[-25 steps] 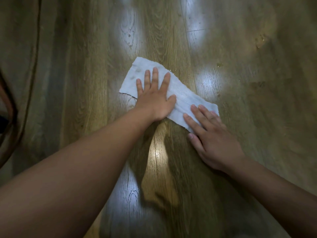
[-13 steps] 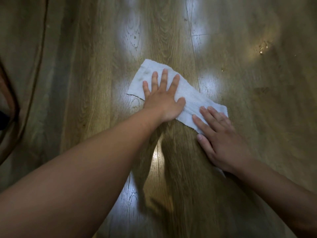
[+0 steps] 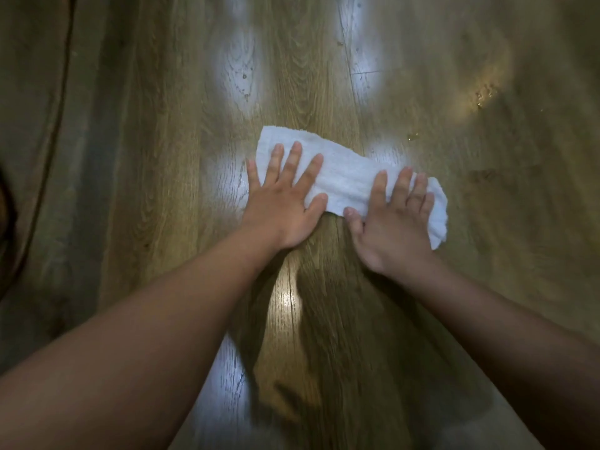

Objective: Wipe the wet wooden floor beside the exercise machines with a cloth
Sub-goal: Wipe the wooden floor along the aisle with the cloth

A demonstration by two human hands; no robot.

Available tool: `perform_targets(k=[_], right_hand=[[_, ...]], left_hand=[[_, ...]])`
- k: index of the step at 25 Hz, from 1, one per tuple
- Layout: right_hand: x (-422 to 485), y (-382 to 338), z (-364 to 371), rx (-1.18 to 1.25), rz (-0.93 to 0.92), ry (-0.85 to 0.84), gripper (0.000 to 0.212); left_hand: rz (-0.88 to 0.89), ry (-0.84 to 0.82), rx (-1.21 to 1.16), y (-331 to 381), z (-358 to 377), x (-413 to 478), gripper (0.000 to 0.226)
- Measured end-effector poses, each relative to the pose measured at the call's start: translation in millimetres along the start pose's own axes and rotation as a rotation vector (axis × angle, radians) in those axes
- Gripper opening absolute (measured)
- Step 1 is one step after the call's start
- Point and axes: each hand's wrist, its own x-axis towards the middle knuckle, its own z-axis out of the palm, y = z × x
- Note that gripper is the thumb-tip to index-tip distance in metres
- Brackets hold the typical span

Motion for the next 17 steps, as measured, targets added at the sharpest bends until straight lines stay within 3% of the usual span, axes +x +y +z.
perform_targets(k=[3, 7, 8, 10, 13, 15, 17], right_hand=[[24.5, 10.2, -3.2, 0.028, -0.075, 0.025, 0.076], [56.2, 31.5, -37.7, -0.099, -0.352, 0.005, 0.080], [51.5, 28.9, -40.9, -0.080, -0.324, 0.004, 0.076], [32.4, 13.0, -36.3, 0.084, -0.102, 0.003, 0.074], [32.1, -22.8, -18.8, 0.221, 0.153, -0.006, 0.091], [47.2, -44.0, -20.9, 0.245, 0.191, -0.001, 0.098], [62.6, -53.5, -20.8, 0.180, 0.118, 0.056, 0.094]], left_hand=[[-0.004, -0.006, 0.014, -1.3, 0.3, 0.3, 0.066], [-0.013, -0.031, 0.007, 1.3, -0.4, 1.1, 0.067], [-0.006, -0.054, -0.008, 2.6, -4.1, 1.9, 0.068], [-0.003, -0.054, -0.121, -2.2, -16.3, 0.8, 0.066], [-0.241, 0.236, -0.257, -41.0, -26.1, -16.2, 0.055], [-0.388, 0.236, -0.104, -74.5, -18.9, -37.5, 0.057], [-0.388, 0.158, -0.028, -90.5, -4.2, -50.1, 0.062]])
